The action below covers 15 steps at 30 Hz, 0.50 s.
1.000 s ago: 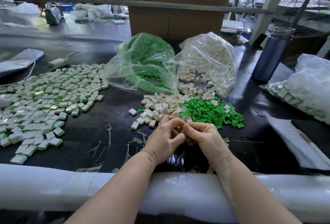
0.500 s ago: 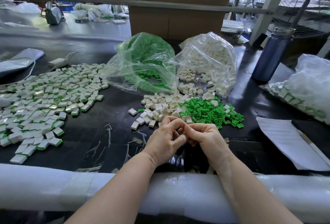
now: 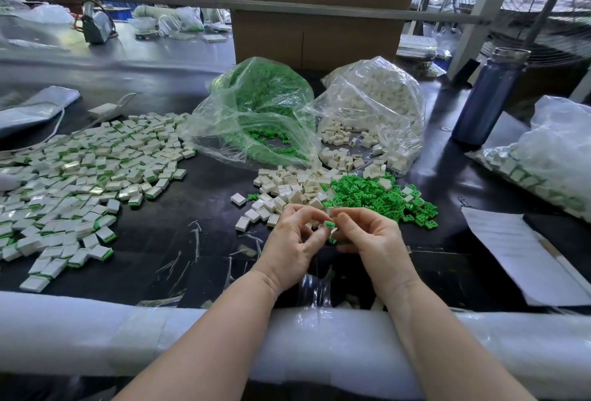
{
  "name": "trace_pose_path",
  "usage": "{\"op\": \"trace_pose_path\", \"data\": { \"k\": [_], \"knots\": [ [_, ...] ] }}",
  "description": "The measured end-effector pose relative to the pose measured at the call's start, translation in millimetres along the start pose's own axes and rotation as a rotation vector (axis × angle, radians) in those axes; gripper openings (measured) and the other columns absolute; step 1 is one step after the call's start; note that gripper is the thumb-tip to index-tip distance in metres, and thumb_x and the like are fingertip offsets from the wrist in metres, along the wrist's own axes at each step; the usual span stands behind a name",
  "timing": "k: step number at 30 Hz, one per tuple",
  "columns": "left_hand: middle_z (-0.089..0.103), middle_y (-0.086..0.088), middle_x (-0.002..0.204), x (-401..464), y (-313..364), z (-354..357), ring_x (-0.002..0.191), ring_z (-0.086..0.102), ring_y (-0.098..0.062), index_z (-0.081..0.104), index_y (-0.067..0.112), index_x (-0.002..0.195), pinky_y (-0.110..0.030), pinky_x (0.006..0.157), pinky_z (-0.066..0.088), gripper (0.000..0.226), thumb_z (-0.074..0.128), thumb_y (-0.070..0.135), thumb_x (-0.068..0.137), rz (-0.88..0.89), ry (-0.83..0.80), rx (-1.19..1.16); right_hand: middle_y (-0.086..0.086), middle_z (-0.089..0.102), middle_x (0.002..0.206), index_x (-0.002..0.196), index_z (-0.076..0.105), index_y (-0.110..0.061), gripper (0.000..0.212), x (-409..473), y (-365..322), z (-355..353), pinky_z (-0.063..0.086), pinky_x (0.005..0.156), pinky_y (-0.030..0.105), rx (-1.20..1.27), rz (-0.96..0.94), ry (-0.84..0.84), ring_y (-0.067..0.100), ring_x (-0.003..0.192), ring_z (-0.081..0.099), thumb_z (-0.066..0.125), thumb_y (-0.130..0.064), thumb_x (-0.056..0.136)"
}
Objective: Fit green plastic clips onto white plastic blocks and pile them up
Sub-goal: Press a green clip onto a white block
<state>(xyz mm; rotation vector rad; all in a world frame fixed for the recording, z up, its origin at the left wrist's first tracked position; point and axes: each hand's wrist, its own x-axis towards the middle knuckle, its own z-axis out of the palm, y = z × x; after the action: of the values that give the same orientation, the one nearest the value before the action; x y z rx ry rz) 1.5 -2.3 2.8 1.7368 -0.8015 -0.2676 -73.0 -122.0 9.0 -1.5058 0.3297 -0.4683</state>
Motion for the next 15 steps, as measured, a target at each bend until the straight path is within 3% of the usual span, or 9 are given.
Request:
{"op": "trace_pose_path", "data": {
  "k": [3,8,11,15],
  "knots": [
    [0.048,-0.005,0.103,-0.9,1.4,-0.8,0.070,0.049,-0.011,0.062,0.013,0.095,-0.023,0.074,0.049,0.007,0.060,0.012,0.088,-0.015,-0.012,0.026,0.001,0.070,0.074,0.079,0.069,-0.010,0.008,-0.9,1.1,-0.3,0.052,0.054,0.019,-0.098,-0.079,0.033,0.007,0.061,0.061,0.067,-0.003,0.082],
    [0.061,-0.009,0.097,-0.9,3.0,1.3,0.083,0.057,-0.019,0.063,0.012,0.096,-0.032,0.082,0.051,0.008,0.060,0.014,0.089,-0.034,-0.038,0.035,-0.004,0.063,0.069,0.072,0.064,-0.017,0.017,2.0,3.5,0.3,0.049,0.063,0.022,-0.309,-0.144,0.063,0.007,0.064,0.057,0.068,-0.004,0.081],
    [0.064,-0.010,0.085,-1.7,3.0,2.5,0.076,0.057,-0.018,0.063,0.012,0.094,-0.037,0.079,0.051,0.006,0.060,0.015,0.090,-0.052,-0.037,-0.007,-0.003,0.062,0.073,0.075,0.061,-0.017,0.015,2.9,5.6,2.5,0.044,0.066,0.011,-0.408,-0.165,0.069,0.005,0.069,0.055,0.065,-0.006,0.084],
    [0.064,-0.005,0.085,-1.2,0.0,2.9,0.077,0.058,-0.014,0.064,0.015,0.099,-0.027,0.078,0.051,0.010,0.060,0.015,0.089,-0.046,0.008,0.026,-0.004,0.063,0.076,0.078,0.063,-0.015,0.010,4.0,5.1,0.2,0.045,0.068,0.012,-0.395,-0.208,0.169,0.007,0.073,0.058,0.064,-0.009,0.086]
  ]
}}
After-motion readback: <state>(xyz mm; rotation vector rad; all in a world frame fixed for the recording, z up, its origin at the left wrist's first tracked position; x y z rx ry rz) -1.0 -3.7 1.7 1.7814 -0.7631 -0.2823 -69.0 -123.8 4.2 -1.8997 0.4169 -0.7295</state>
